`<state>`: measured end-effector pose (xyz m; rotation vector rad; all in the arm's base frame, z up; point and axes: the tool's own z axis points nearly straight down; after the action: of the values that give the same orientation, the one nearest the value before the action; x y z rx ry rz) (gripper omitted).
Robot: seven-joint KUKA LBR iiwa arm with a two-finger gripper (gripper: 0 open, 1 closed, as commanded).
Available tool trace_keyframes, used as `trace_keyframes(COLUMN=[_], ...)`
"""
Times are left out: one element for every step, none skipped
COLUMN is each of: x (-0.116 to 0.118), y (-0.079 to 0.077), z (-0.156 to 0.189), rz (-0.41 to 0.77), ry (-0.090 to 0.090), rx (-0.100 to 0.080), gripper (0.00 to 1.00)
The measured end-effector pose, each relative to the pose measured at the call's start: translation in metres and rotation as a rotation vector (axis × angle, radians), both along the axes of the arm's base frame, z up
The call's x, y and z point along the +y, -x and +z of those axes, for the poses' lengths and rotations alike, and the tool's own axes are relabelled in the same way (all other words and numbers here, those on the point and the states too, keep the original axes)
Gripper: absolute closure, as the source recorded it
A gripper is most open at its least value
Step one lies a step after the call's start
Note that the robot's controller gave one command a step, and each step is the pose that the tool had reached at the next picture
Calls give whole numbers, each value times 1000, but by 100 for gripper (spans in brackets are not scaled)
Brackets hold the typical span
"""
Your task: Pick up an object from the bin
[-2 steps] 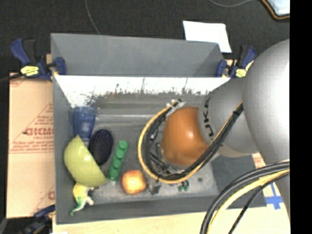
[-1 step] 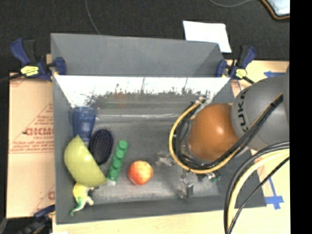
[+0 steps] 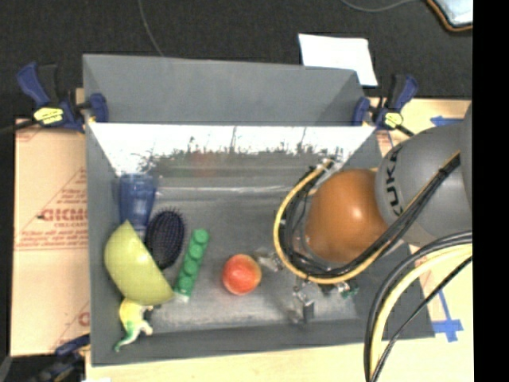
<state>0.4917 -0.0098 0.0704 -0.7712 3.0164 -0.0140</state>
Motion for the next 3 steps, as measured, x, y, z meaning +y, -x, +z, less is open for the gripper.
trace_keyframes(x=[78, 50, 154], y=[17, 1, 4], z=[13, 0, 0], rz=[34, -7, 55], ry=[-3, 4, 2], rx=[-14, -2, -10], gripper=[0, 0, 0])
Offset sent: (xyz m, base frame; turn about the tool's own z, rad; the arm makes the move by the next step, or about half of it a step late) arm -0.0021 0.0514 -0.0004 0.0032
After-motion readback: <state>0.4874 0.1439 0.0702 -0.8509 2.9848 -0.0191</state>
